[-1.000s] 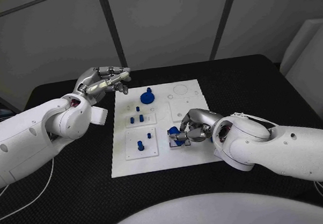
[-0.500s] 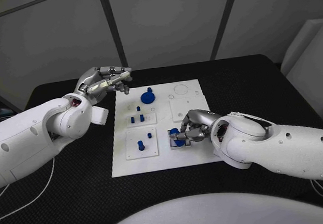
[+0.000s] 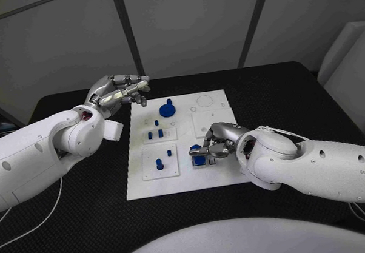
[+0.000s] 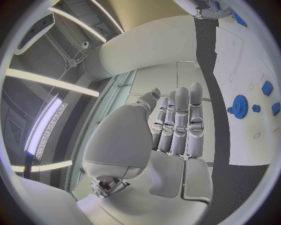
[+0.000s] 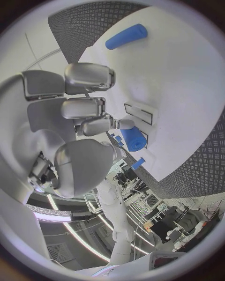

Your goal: Assemble the parts on the task board

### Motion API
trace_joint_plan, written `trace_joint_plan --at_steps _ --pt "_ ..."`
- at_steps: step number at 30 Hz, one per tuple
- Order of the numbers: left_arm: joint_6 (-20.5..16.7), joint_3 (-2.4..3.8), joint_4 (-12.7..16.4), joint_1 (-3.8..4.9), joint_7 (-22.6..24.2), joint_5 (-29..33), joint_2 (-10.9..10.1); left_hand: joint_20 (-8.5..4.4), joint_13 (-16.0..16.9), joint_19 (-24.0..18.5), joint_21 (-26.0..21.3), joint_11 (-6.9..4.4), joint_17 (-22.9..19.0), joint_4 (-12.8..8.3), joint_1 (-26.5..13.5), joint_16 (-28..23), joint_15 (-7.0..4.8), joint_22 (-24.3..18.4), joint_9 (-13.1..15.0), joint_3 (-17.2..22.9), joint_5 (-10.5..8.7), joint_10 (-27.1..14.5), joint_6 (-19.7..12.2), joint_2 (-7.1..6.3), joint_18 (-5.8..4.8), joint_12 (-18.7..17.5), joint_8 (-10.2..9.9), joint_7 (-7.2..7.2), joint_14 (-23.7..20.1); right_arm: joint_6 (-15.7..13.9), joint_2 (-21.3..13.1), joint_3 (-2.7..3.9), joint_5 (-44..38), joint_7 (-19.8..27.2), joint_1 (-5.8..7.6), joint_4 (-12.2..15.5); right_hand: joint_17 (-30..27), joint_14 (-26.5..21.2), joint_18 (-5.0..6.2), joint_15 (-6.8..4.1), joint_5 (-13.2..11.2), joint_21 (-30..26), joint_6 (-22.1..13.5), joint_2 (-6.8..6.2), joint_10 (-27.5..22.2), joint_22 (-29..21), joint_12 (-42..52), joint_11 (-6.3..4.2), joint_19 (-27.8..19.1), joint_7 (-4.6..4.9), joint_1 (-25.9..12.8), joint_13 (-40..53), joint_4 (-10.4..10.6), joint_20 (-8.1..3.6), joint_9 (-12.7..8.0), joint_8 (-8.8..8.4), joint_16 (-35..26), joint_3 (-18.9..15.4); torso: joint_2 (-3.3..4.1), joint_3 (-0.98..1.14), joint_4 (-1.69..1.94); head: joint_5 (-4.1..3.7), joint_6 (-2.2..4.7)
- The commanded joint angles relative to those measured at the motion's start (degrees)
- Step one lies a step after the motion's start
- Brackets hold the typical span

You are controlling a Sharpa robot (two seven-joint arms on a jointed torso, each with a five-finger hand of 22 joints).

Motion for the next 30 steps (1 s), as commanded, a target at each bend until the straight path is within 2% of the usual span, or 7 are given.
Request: trace_joint_plan --at_steps 1,8,13,18,20,24,30 --pt "0.56 0.04 0.03 0.11 0.37 0.35 0.06 0.26 0.08 0.01 -0.19 0.14 0.08 0.01 -0.14 -0.24 0.14 -0.05 -0.05 -0.29 -0.03 -0.37 -0.4 0.39 -0.72 0.19 0.02 0.11 -0.34 -1.52 0.01 0.05 -1.36 0.07 0.09 0.34 8.1 4.84 -0.52 -0.04 0.28 -0.33 -0.39 0.25 -0.38 1.41 -0.1 0.15 -0.46 -0.01 -0.41 0.0 -0.09 -0.01 0.17 -0.08 -0.28 -0.23 0.0 0.04 -0.03 -0.01 0.01" --pt "0.58 0.04 0.09 0.1 0.42 0.35 -0.03 0.26 0.08 0.01 -0.19 0.14 0.08 0.01 -0.14 -0.24 0.14 -0.05 -0.05 -0.29 -0.03 -0.37 -0.4 0.39 -0.72 0.19 0.02 0.11 -0.34 -3.14 -0.89 0.04 -1.85 1.06 0.07 2.09 8.84 5.01 -0.68 -0.23 5.06 0.1 -0.3 0.51 0.29 2.13 0.64 -0.07 0.1 -0.28 5.97 1.05 -1.5 -0.13 1.33 0.25 0.08 1.03 0.07 0.06 -0.03 0.08 0.01" --pt "0.59 0.04 0.18 0.1 0.43 0.35 -0.2 0.26 0.08 0.01 -0.21 0.13 0.09 -0.01 -0.09 -0.24 0.14 -0.07 -0.04 -0.29 -0.02 -0.39 -0.42 0.4 -0.72 0.22 0.04 0.09 -0.35 -4.31 -2.39 0.01 -2.1 2.98 0.04 4.0 9.63 5.16 -0.81 -0.35 5.72 0.46 -0.17 0.28 1.1 2.68 1.94 -0.24 0.5 -0.45 9.74 2.46 -2.49 -0.26 1.87 0.38 0.48 1.45 0.06 0.02 -0.01 0.17 0.01" --pt "0.46 0.03 0.09 0.1 0.38 0.35 -0.19 0.26 0.09 0.01 -0.22 0.12 0.1 -0.02 -0.06 -0.25 0.13 -0.08 -0.04 -0.27 -0.01 -0.41 -0.43 0.43 -0.71 0.24 0.05 0.09 -0.36 -3.22 -4.77 -0.02 -1.35 6.66 0.02 5.93 9.97 5.22 -0.88 -0.42 6.28 0.64 0.2 -0.07 1.57 2.94 2.79 -0.33 0.68 -0.57 10.25 3.33 -2.34 -0.31 2.23 0.65 0.66 1.15 -0.08 0.04 0.06 0.5 0.01" --pt "0.44 0.03 0.09 0.1 0.37 0.35 -0.23 0.26 0.09 0.01 -0.22 0.12 0.1 -0.02 -0.06 -0.25 0.13 -0.08 -0.04 -0.27 -0.01 -0.41 -0.43 0.43 -0.71 0.24 0.05 0.09 -0.36 -2.65 -5.58 -0.03 -0.7 7.88 0.02 6.35 10.07 5.24 -0.9 -0.42 6.33 0.69 0.23 -0.12 1.62 3.03 2.86 -0.34 0.73 -0.58 10.23 3.41 -2.29 -0.31 2.26 0.68 0.71 1.09 -0.06 -0.05 0.01 0.51 0.01" --pt "0.4 0.03 0.03 0.09 0.36 0.35 -0.25 0.26 0.09 0.01 -0.22 0.12 0.1 -0.02 -0.06 -0.25 0.13 -0.08 -0.04 -0.27 -0.01 -0.41 -0.43 0.43 -0.71 0.24 0.05 0.09 -0.36 -1.28 -6.49 -0.04 0.03 8.98 0.01 6.67 10.35 5.29 -0.95 -0.48 6.67 0.86 0.34 -0.09 1.71 3.27 2.99 -0.43 0.9 -0.69 11.01 3.57 -2.41 -0.37 2.5 0.81 0.85 1.16 -0.02 0.01 -0.2 0.58 0.01" --pt "0.5 0.03 -0.02 0.09 0.35 0.35 -0.01 0.26 0.09 0.01 -0.22 0.12 0.1 -0.02 -0.06 -0.25 0.13 -0.08 -0.04 -0.27 -0.01 -0.41 -0.43 0.43 -0.71 0.24 0.05 0.09 -0.36 0.07 -6.57 -0.04 0.38 8.92 0.01 6.0 10.48 5.31 -0.99 -0.67 7.02 0.97 0.33 0.96 1.83 3.47 3.15 -0.64 1.01 -0.91 14.37 3.87 -3.57 -0.53 3.02 0.92 0.92 2.22 0.02 -0.03 0.12 0.3 0.01"
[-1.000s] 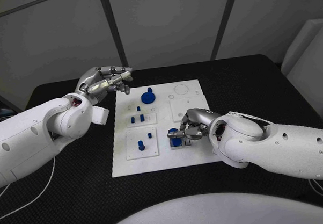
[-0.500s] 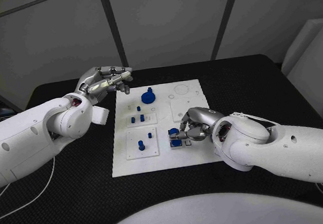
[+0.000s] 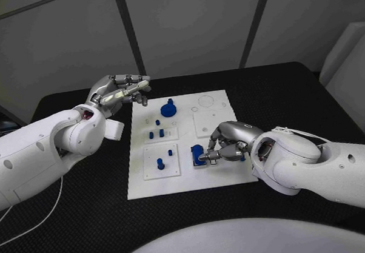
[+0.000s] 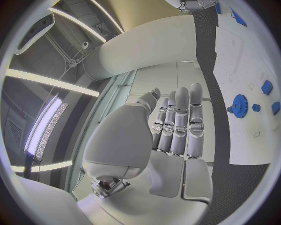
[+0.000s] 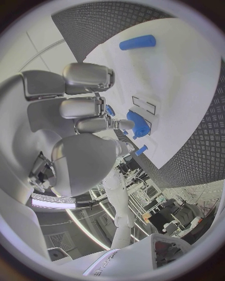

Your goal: Assemble the parts on the task board

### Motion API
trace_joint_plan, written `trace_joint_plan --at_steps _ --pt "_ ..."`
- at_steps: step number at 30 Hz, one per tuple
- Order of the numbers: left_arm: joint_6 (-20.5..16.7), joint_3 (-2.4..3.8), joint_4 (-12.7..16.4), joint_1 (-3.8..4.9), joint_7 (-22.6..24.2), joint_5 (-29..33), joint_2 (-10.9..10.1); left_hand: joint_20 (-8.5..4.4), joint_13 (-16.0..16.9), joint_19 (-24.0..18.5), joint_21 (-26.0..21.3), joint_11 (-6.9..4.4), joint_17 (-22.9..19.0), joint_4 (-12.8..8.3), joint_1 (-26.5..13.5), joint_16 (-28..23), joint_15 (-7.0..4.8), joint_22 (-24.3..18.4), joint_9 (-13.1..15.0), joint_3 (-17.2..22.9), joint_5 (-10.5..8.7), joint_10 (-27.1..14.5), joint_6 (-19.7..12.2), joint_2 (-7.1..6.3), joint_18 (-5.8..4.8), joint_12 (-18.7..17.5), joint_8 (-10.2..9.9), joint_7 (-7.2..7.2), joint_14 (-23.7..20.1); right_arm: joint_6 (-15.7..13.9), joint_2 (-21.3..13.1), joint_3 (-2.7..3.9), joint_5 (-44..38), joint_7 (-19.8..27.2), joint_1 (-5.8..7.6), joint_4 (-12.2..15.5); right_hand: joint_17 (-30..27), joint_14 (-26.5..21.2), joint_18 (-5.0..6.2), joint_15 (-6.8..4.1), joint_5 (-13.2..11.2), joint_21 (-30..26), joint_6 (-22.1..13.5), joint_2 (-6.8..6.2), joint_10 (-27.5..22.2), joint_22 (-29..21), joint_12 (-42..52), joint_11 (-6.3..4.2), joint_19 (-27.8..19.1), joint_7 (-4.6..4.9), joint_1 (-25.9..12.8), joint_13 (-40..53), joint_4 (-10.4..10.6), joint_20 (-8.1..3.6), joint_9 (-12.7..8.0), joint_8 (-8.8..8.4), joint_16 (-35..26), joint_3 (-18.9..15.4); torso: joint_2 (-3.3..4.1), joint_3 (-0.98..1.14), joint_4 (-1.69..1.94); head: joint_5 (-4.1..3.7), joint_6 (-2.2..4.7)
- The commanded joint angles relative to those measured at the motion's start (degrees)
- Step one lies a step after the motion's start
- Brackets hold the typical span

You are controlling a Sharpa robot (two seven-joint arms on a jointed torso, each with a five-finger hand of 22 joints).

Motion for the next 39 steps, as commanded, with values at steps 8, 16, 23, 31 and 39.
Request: trace_joint_plan --at_steps 8,16,23,31,39 --pt "0.48 0.03 -0.1 0.1 0.3 0.33 0.22 0.26 0.06 0.01 -0.25 0.12 0.07 -0.04 -0.01 -0.25 0.13 -0.11 -0.04 -0.26 0.0 -0.45 -0.45 0.48 -0.7 0.28 0.07 0.09 -0.37 1.84 1.33 0.01 0.2 0.28 0.07 -1.92 10.44 5.07 -0.98 -0.62 0.19 0.25 -0.02 2.37 0.5 3.4 -0.05 -0.24 0.33 -0.46 3.66 1.96 -1.06 -0.04 0.43 0.27 0.23 1.27 0.05 -0.03 0.22 -0.04 0.01" --pt "0.55 0.02 -0.19 0.1 0.28 0.33 0.37 0.26 0.06 0.01 -0.25 0.13 0.07 -0.02 -0.03 -0.26 0.13 -0.12 -0.04 -0.27 0.0 -0.46 -0.45 0.49 -0.7 0.28 0.08 0.09 -0.38 1.63 3.03 0.02 -1.41 -1.13 0.06 -3.85 10.37 5.05 -0.97 -0.69 -0.02 0.2 -0.14 2.94 0.53 3.36 -0.05 -0.32 0.27 -0.56 4.95 2.05 -1.53 -0.11 0.64 0.2 0.19 1.9 0.15 0.0 0.1 0.08 0.01" --pt "0.59 0.01 -0.24 0.1 0.18 0.33 0.45 0.27 0.07 0.01 -0.27 0.15 0.08 0.03 -0.09 -0.26 0.14 -0.13 -0.04 -0.3 -0.01 -0.48 -0.47 0.53 -0.7 0.31 0.09 0.12 -0.38 0.84 4.09 0.05 -3.02 -0.36 0.07 -4.66 9.85 4.94 -0.77 -0.7 0.84 -0.41 -0.45 2.3 0.19 2.61 -0.59 -0.33 -0.34 -0.57 6.47 1.71 -2.42 -0.14 0.87 0.09 -0.09 2.18 0.13 0.02 0.14 0.2 0.01" --pt "0.7 -0.02 -0.23 0.1 0.03 0.33 0.43 0.27 0.07 0.01 -0.27 0.15 0.08 0.03 -0.09 -0.26 0.14 -0.13 -0.04 -0.3 -0.01 -0.48 -0.47 0.53 -0.7 0.31 0.09 0.12 -0.38 1.79 4.08 0.05 -3.15 0.23 0.07 -5.06 9.76 4.92 -0.72 -0.69 0.28 -0.61 -0.64 1.69 0.03 2.41 -0.77 -0.32 -0.53 -0.53 7.63 1.64 -3.1 -0.14 1.07 0.07 -0.16 2.3 0.06 -0.03 0.06 0.32 0.01" --pt "0.87 -0.07 -0.24 0.1 -0.06 0.33 0.43 0.28 0.07 0.01 -0.31 0.16 0.1 0.06 -0.1 -0.27 0.15 -0.17 -0.04 -0.31 0.0 -0.58 -0.54 0.58 -0.7 0.33 0.09 0.13 -0.4 2.99 4.18 0.03 -2.77 0.94 0.07 -5.18 9.73 4.91 -0.69 -0.68 -1.2 -0.72 -0.72 0.99 -0.05 2.33 -0.82 -0.32 -0.64 -0.55 9.35 1.71 -4.18 -0.13 1.3 0.04 -0.19 2.55 0.04 -0.01 0.04 0.19 0.01"
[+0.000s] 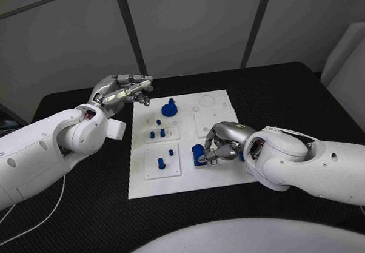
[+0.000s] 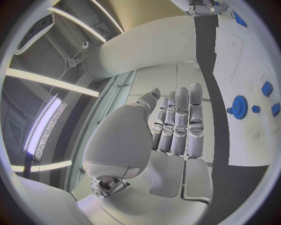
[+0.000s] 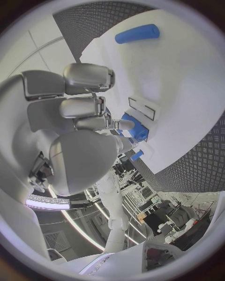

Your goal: Assemble the parts on the task board

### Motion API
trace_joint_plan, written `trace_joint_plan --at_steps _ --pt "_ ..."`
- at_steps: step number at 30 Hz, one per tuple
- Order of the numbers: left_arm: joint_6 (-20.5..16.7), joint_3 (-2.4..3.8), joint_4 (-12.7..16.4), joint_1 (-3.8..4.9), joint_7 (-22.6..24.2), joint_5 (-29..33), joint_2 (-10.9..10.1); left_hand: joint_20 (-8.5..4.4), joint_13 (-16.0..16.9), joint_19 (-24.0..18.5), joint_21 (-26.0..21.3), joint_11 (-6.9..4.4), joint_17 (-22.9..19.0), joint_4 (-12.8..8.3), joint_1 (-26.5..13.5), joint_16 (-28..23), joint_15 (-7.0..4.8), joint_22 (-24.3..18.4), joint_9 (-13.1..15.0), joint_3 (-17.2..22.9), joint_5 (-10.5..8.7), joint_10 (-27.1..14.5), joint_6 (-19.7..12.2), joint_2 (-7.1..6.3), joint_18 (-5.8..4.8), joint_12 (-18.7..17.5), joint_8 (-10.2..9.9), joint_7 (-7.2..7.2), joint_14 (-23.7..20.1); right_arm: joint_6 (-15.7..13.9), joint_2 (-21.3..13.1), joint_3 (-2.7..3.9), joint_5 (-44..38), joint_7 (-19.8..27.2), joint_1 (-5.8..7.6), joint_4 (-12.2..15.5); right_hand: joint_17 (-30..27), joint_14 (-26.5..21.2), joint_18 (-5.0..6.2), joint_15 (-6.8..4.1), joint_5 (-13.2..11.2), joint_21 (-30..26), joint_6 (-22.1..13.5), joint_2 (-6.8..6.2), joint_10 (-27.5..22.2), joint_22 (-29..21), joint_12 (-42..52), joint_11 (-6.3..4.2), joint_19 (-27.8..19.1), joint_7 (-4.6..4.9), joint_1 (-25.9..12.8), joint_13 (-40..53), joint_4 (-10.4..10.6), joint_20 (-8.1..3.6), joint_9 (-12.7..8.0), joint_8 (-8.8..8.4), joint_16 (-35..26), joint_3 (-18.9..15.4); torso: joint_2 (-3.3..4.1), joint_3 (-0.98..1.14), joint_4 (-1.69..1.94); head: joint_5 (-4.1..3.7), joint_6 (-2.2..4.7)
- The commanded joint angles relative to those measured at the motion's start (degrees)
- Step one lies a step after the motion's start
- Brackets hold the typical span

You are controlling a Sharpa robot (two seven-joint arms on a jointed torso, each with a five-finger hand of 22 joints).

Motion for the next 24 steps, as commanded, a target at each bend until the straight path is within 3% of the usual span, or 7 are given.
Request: trace_joint_plan --at_steps 1,5,24 --pt "0.76 0.01 0.02 0.1 0.05 0.32 0.05 0.28 0.08 0.01 -0.32 -0.05 0.06 0.06 -0.09 -0.27 0.15 -0.06 -0.04 -0.31 0.0 -0.39 -0.33 0.58 -0.7 0.34 0.09 -0.08 -0.4 1.01 0.07 0.05 -0.46 0.58 0.1 -0.21 9.71 4.91 -0.69 -0.3 -0.43 -0.27 -0.36 1.64 -0.13 2.34 -0.35 -0.26 -0.45 -0.2 2.79 -5.42 -0.72 0.08 0.12 0.05 -0.19 0.12 -0.01 -0.01 -0.02 -0.12 0.01" --pt "0.86 -0.01 0.03 0.1 0.03 0.32 0.07 0.28 0.08 0.01 -0.32 -0.05 0.06 0.06 -0.09 -0.27 0.15 -0.06 -0.04 -0.31 0.0 -0.39 -0.33 0.58 -0.7 0.34 0.09 -0.08 -0.4 0.98 0.38 0.04 -0.54 0.75 0.1 -0.55 9.69 4.91 -0.69 -0.3 -1.82 -0.31 -0.34 1.8 -0.13 2.35 -0.33 -0.26 -0.47 -0.19 3.57 -5.34 -1.11 0.06 0.17 -0.05 -0.2 0.59 0.04 -0.02 0.04 -0.16 0.01" --pt "0.95 -0.05 -0.1 0.1 -0.02 0.32 0.15 0.29 0.08 0.01 -0.34 -0.05 0.07 0.02 -0.01 -0.28 0.14 -0.08 -0.05 -0.28 0.02 -0.46 -0.38 0.62 -0.69 0.35 0.09 -0.08 -0.42 1.37 0.96 -0.01 -0.5 2.22 0.09 -1.24 9.72 4.91 -0.65 -0.33 -2.94 -0.43 -0.23 2.2 0.05 2.23 -0.02 -0.29 -0.58 -0.23 4.03 -5.02 -1.25 0.05 0.21 -0.16 -0.2 1.15 0.01 0.04 -0.03 -0.25 0.01"
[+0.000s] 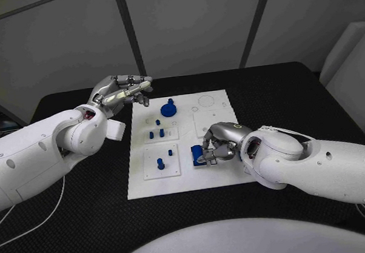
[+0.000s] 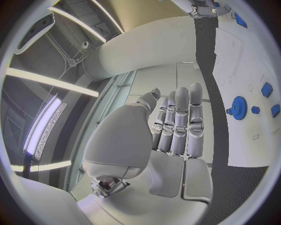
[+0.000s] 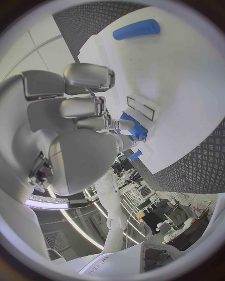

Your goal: Assemble the parts on the task board

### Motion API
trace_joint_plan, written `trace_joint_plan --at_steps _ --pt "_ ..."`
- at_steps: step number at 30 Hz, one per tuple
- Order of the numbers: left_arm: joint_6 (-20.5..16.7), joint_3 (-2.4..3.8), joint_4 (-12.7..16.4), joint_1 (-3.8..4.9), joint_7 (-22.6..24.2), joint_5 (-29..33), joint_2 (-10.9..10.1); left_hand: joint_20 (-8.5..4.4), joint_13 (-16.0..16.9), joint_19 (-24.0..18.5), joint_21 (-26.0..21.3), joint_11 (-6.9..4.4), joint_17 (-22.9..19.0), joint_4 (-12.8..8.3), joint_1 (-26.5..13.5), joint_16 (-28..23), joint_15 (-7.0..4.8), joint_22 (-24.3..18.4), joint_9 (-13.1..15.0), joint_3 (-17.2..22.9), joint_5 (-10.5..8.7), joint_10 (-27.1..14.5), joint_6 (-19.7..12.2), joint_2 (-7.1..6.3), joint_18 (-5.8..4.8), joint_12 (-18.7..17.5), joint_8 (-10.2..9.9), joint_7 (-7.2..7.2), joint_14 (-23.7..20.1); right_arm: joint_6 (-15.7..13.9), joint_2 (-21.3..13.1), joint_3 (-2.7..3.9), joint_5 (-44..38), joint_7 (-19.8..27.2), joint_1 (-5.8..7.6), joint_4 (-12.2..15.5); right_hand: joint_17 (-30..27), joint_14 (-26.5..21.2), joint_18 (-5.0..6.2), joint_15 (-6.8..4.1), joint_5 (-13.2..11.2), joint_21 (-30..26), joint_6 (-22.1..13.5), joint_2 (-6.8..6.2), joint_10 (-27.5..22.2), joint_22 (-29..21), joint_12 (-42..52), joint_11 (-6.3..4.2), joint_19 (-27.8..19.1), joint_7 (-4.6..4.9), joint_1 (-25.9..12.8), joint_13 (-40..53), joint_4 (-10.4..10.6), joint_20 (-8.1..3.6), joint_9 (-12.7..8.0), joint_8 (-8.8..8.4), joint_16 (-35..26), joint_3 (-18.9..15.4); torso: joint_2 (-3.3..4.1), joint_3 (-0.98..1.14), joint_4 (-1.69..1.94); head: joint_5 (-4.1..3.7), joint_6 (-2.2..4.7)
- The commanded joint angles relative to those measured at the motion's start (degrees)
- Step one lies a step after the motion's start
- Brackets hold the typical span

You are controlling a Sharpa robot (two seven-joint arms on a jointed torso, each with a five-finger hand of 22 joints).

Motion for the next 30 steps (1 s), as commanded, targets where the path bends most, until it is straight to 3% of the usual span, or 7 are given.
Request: trace_joint_plan --at_steps 1,7,13,15,17,20,30 --pt "0.68 0.02 0.0 0.1 0.1 0.31 0.03 0.29 0.06 0.01 -0.34 -0.06 0.08 0.02 -0.01 -0.28 0.15 -0.09 -0.05 -0.28 0.02 -0.47 -0.39 0.62 -0.69 0.35 0.09 -0.08 -0.42 -0.32 -0.24 -0.03 -0.23 1.55 0.05 0.31 9.7 4.91 -0.64 -0.34 -0.35 -0.29 -0.24 2.32 0.15 2.2 -0.46 -0.37 -0.6 -0.18 2.73 -7.14 0.12 0.03 0.05 -0.17 -0.21 0.1 -0.03 0.02 -0.03 -0.08 0.01" --pt "0.68 0.01 -0.04 0.09 0.09 0.31 -0.03 0.29 0.06 0.01 -0.34 -0.06 0.08 0.02 -0.01 -0.28 0.15 -0.09 -0.05 -0.28 0.02 -0.47 -0.39 0.62 -0.69 0.35 0.09 -0.08 -0.42 -6.16 -1.77 -0.04 1.79 5.13 0.04 1.48 9.13 4.8 -0.47 -0.01 -0.15 -0.9 -1.18 2.06 -0.04 1.45 -0.77 0.1 -1.2 0.44 1.11 -7.35 1.34 0.22 -0.36 -1.24 -0.52 -0.38 -0.07 0.04 -0.14 -0.11 0.01" --pt "0.69 0.01 -0.11 0.08 0.06 0.31 -0.1 0.29 0.06 0.01 -0.37 -0.04 0.1 -0.02 0.09 -0.3 0.15 -0.11 -0.06 -0.25 0.03 -0.57 -0.47 0.65 -0.69 0.37 0.1 -0.05 -0.46 -11.93 -6.0 0.01 6.32 8.11 0.08 4.31 8.34 4.63 -0.28 0.93 1.4 -1.66 -3.52 1.92 -0.9 0.57 -2.11 1.31 -1.93 1.95 0.43 -8.36 2.47 0.91 -1.87 -4.54 -0.98 -0.33 -0.07 -0.04 -0.09 -0.26 0.01" --pt "0.67 0.0 -0.11 0.08 0.06 0.31 -0.15 0.29 0.06 0.01 -0.37 -0.04 0.1 -0.02 0.09 -0.3 0.15 -0.11 -0.06 -0.25 0.03 -0.57 -0.47 0.65 -0.69 0.37 0.1 -0.05 -0.46 -12.69 -7.7 0.59 7.86 7.75 0.1 5.09 7.76 4.51 -0.14 1.31 2.54 -2.11 -4.07 2.56 -1.76 0.01 -3.64 1.74 -2.36 2.45 -0.21 -9.61 3.37 1.23 -2.56 -5.84 -1.31 -0.14 -0.07 -0.04 -0.1 -0.27 0.01" --pt "0.62 0.0 -0.08 0.08 0.07 0.31 -0.22 0.29 0.06 0.01 -0.37 -0.04 0.1 -0.02 0.09 -0.3 0.15 -0.11 -0.06 -0.25 0.03 -0.57 -0.47 0.65 -0.69 0.37 0.1 -0.05 -0.46 -12.61 -9.13 1.59 8.49 6.79 0.12 5.36 7.64 4.48 -0.09 1.64 3.75 -2.25 -4.05 2.58 -2.04 -0.12 -4.19 2.1 -2.46 2.83 -0.19 -10.0 3.75 1.62 -3.41 -7.2 -1.41 0.01 0.01 0.01 -0.22 -0.37 0.01" --pt "0.6 0.0 -0.08 0.07 0.1 0.31 -0.23 0.29 0.06 0.01 -0.37 -0.04 0.1 -0.02 0.09 -0.3 0.15 -0.11 -0.06 -0.25 0.03 -0.57 -0.47 0.65 -0.69 0.37 0.1 -0.05 -0.46 -11.0 -11.58 2.45 9.05 5.27 0.12 5.33 7.04 4.35 -0.01 1.86 3.93 -2.41 -3.5 2.01 -2.18 -0.24 -4.73 2.38 -2.53 3.1 0.58 -10.4 3.57 1.96 -4.46 -8.76 -1.78 0.15 0.06 -0.01 -0.28 -0.67 0.01" --pt "0.55 -0.01 -0.04 0.07 0.06 0.31 -0.39 0.29 0.06 0.01 -0.37 -0.04 0.1 -0.02 0.09 -0.3 0.15 -0.11 -0.06 -0.25 0.03 -0.57 -0.47 0.65 -0.69 0.37 0.1 -0.05 -0.46 -5.05 -15.15 2.98 5.01 0.72 0.01 4.9 6.16 4.15 0.01 1.82 3.17 -2.59 -1.36 0.94 -1.92 -0.32 -5.09 2.19 -2.47 2.88 0.85 -10.6 3.57 2.08 -5.4 -9.98 -2.39 -0.08 0.09 0.14 -0.38 -2.0 0.01"
